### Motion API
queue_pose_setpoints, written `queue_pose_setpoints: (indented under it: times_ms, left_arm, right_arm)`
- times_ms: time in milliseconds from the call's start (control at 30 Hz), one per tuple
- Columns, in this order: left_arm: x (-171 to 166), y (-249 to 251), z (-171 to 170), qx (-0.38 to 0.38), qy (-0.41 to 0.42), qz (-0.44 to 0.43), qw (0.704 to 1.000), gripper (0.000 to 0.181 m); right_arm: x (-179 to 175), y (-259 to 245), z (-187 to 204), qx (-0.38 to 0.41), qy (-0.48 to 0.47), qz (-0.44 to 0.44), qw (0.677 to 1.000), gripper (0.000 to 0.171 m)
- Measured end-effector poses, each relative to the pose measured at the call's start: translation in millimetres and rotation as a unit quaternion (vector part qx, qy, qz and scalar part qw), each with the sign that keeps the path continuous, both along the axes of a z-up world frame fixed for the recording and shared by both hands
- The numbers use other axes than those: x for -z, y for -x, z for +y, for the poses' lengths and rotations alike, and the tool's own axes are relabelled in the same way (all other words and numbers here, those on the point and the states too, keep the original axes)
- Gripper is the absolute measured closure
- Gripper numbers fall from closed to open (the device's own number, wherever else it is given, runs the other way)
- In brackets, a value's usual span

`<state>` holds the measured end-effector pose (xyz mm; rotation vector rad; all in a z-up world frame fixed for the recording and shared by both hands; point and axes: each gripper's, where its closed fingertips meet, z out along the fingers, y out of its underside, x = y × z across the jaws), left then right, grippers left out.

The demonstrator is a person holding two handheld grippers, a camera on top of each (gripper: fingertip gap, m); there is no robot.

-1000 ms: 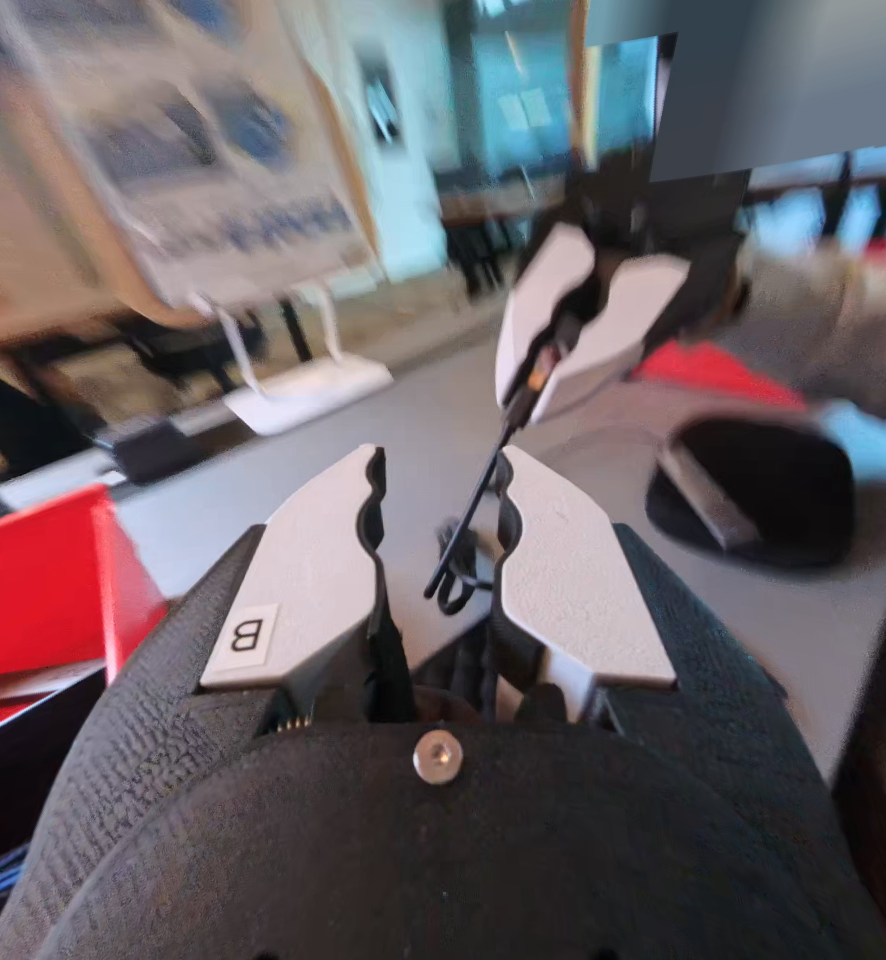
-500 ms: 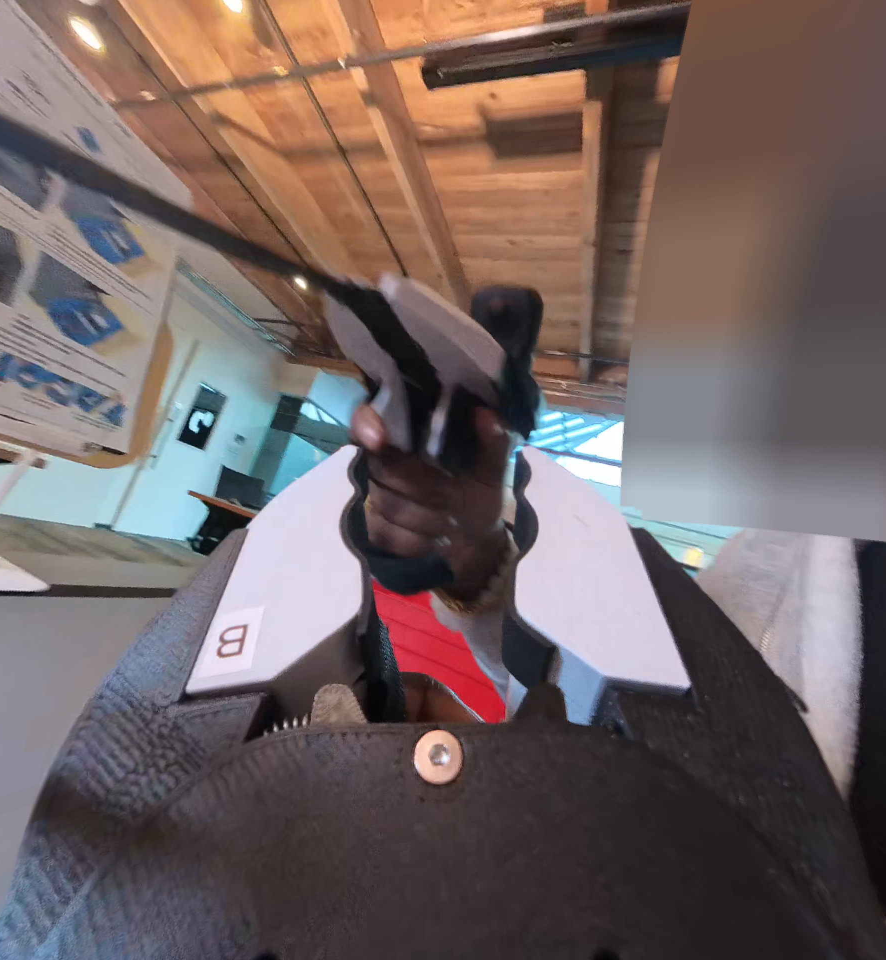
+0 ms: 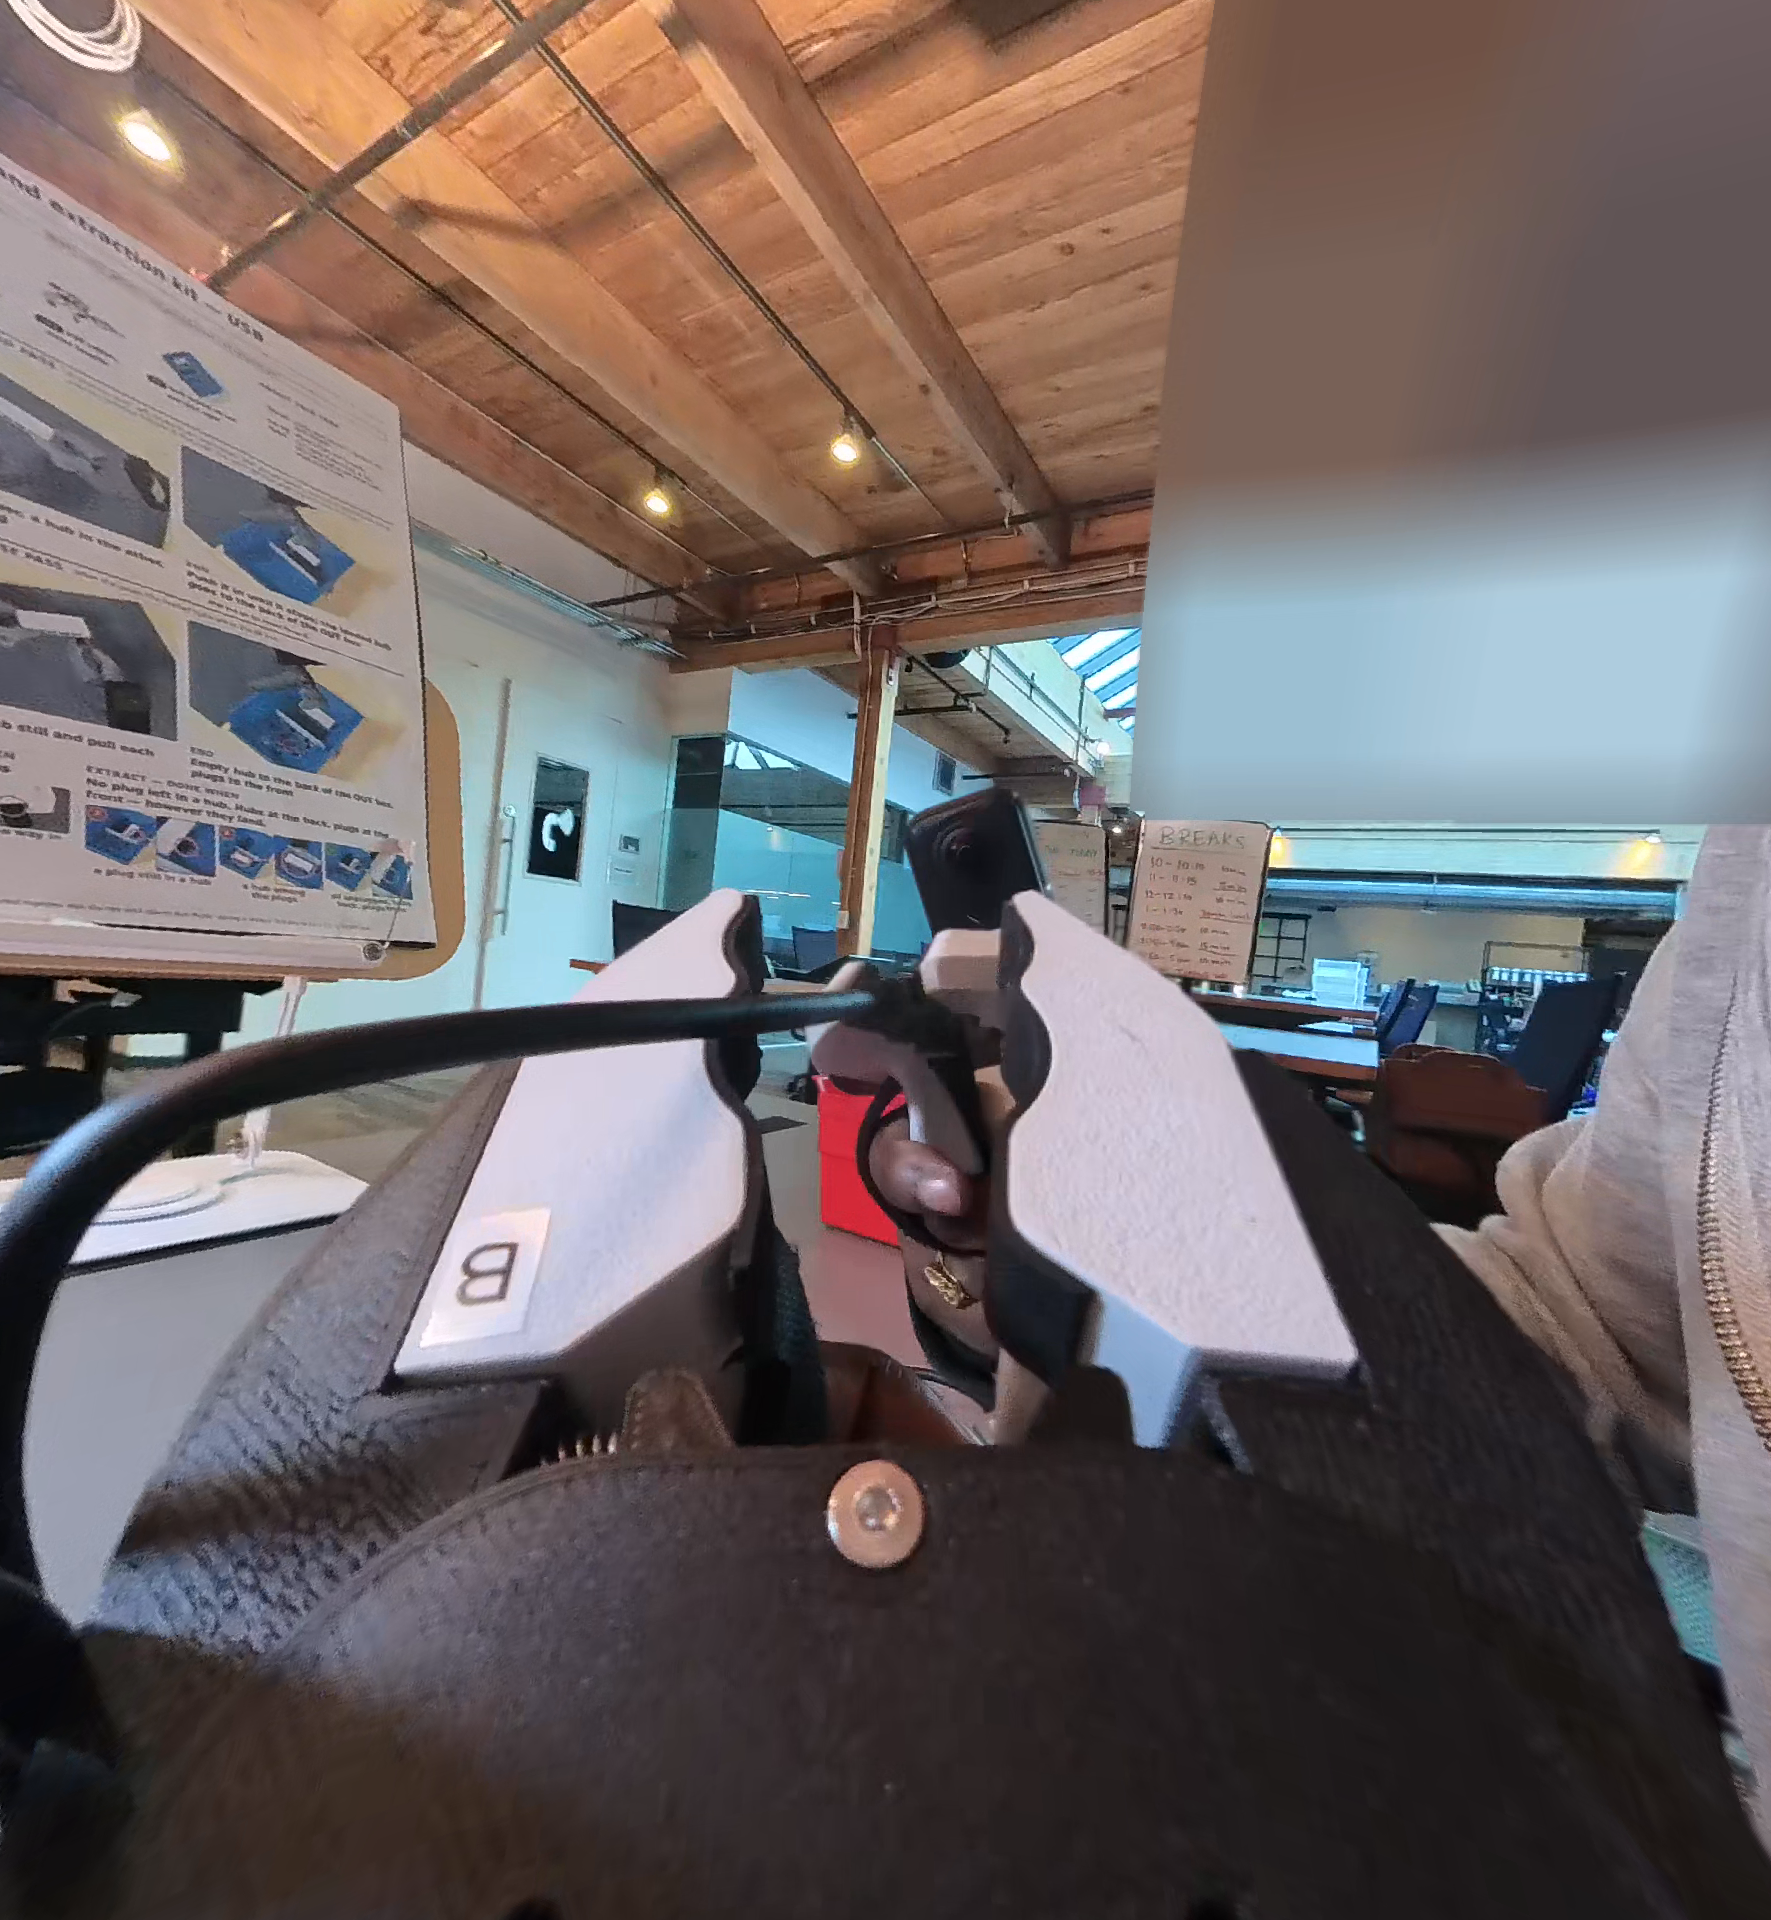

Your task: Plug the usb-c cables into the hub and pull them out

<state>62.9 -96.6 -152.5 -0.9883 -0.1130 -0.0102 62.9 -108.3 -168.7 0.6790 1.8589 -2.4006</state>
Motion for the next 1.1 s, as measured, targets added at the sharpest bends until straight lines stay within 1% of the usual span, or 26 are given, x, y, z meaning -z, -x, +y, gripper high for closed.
queue_pose_setpoints:
  times_ms: [33,100,200,267,467,567,800,867,1000,1100]
  left_arm:
    - [0,1,1,-0.007,0.0,0.005,1.0,0.142]
    - [0,3,1,-0.01,-0.003,0.014,1.0,0.153]
    - [2,0,0,0.009,0.012,0.044,0.999,0.162]
    - [3,0,0,0.014,0.026,0.06,0.998,0.162]
    - [10,3,4,0.007,0.05,0.076,0.996,0.154]
    - [18,2,6,0.023,0.063,0.074,0.995,0.15]
    - [27,-3,10,0.05,0.067,0.076,0.994,0.149]
    - [29,-2,11,0.059,0.073,0.064,0.994,0.148]
    - [36,-6,12,0.108,0.086,0.045,0.989,0.15]
    - [40,-13,11,0.167,0.094,0.026,0.981,0.154]
  right_arm:
    - [0,0,1,-0.001,-0.002,0.003,1.0,0.159]
    - [2,-2,1,0.0,-0.012,0.017,1.0,0.159]
    - [3,-5,0,-0.001,-0.017,0.023,1.0,0.159]
    - [4,-5,-1,0.002,-0.024,0.027,0.999,0.159]
    - [9,-1,1,0.015,-0.041,0.036,0.998,0.159]
    - [16,1,4,0.024,-0.053,0.053,0.997,0.159]
    - [21,-1,10,0.022,-0.049,0.052,0.997,0.159]
    - [22,0,11,0.029,-0.054,0.061,0.996,0.159]
    - [27,-2,12,0.029,-0.087,0.081,0.993,0.159]
    - [29,-6,14,0.02,-0.105,0.101,0.989,0.159]
